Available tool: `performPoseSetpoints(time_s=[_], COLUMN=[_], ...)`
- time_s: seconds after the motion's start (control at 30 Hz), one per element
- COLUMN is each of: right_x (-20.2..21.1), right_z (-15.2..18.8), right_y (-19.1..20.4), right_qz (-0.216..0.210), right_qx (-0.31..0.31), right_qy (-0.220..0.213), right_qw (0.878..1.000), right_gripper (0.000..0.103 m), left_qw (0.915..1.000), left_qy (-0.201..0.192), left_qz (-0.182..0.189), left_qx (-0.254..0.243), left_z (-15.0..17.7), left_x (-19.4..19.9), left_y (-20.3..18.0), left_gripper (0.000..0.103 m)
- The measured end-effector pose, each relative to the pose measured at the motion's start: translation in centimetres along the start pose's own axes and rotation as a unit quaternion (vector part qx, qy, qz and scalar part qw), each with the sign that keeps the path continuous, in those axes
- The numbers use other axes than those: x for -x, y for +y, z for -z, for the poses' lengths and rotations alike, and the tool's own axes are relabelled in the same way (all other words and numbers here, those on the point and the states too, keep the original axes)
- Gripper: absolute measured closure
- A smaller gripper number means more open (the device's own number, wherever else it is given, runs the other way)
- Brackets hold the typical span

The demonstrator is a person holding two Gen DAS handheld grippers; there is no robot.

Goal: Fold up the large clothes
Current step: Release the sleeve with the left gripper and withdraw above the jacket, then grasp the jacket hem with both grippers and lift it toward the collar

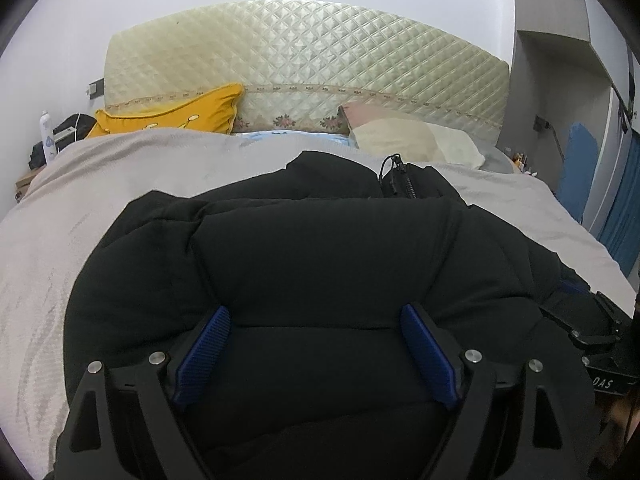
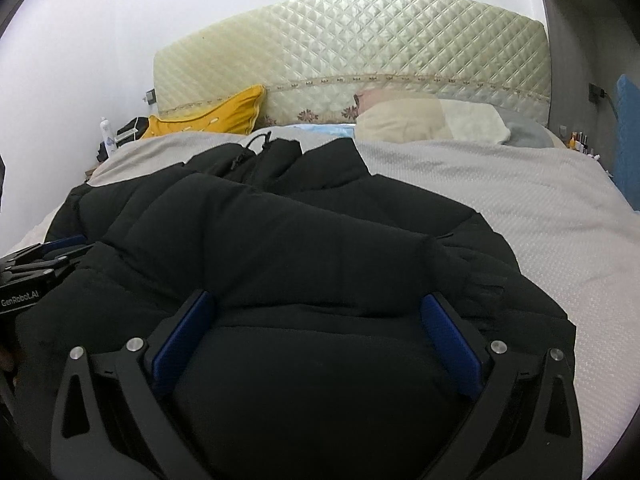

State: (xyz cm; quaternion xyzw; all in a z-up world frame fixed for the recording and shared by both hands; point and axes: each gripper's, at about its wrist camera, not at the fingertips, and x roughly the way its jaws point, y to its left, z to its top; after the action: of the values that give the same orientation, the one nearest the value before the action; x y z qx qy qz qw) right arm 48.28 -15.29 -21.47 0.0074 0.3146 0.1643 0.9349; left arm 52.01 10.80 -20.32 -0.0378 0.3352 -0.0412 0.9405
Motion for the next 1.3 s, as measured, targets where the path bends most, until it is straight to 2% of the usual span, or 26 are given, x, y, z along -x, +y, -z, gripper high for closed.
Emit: performPoseSetpoints(time_s=[0.2,0.33,0.4,0.57,0.8,0.9,1.03,1.17,1.3], right_x=[1.7,5.2,7.2,14.0,24.3,28.6,33.6,37.4,39.3], right_z=[-0.2,-1.3,-1.9,-3.1,-3.5,-2.4,0.5,3.7,5.6], right_y=[0.9,1.2,1.4,2.6,3.7,3.9,4.3,4.0,2.3], right_qz=[0.013,0.001,-0.003,-0.004,-0.007,-0.01,-0.011,-0.011,-0.012], right_qx=[0.017,0.005,0.004,0.012,0.008,-0.001,-0.002,-0.006,-0.023], right_qy=[0.014,0.009,0.001,-0.019,-0.053,-0.059,-0.058,-0.042,-0.013], right_qw=[1.0,1.0,1.0,1.0,0.999,0.998,0.998,0.999,1.0], right_gripper=[0.0,0.001,0.001,0.001,0.001,0.001,0.001,0.001,0.0], left_qw=[0.9999,0.9991,0.9989,0.9996,0.9997,0.9993,0.9989,0.9987,0.9979], left_qy=[0.017,0.04,0.038,0.017,-0.023,-0.035,-0.046,-0.044,-0.022], left_qz=[-0.002,-0.009,-0.016,-0.013,-0.007,0.006,0.008,0.027,0.06], left_qx=[-0.001,0.015,0.021,0.018,-0.002,0.005,-0.01,-0.004,0.009], left_z=[0.0,-0.8,-1.0,-1.7,-2.5,-1.4,2.0,5.6,9.1], left_x=[1.1,3.3,5.0,11.7,23.7,28.3,34.5,38.5,40.1], left_y=[-0.1,0.0,-0.1,-1.2,-4.3,-4.8,-6.1,-6.3,-5.6], left_gripper=[0.015,0.015,0.015,0.015,0.015,0.015,0.015,0.015,0.015])
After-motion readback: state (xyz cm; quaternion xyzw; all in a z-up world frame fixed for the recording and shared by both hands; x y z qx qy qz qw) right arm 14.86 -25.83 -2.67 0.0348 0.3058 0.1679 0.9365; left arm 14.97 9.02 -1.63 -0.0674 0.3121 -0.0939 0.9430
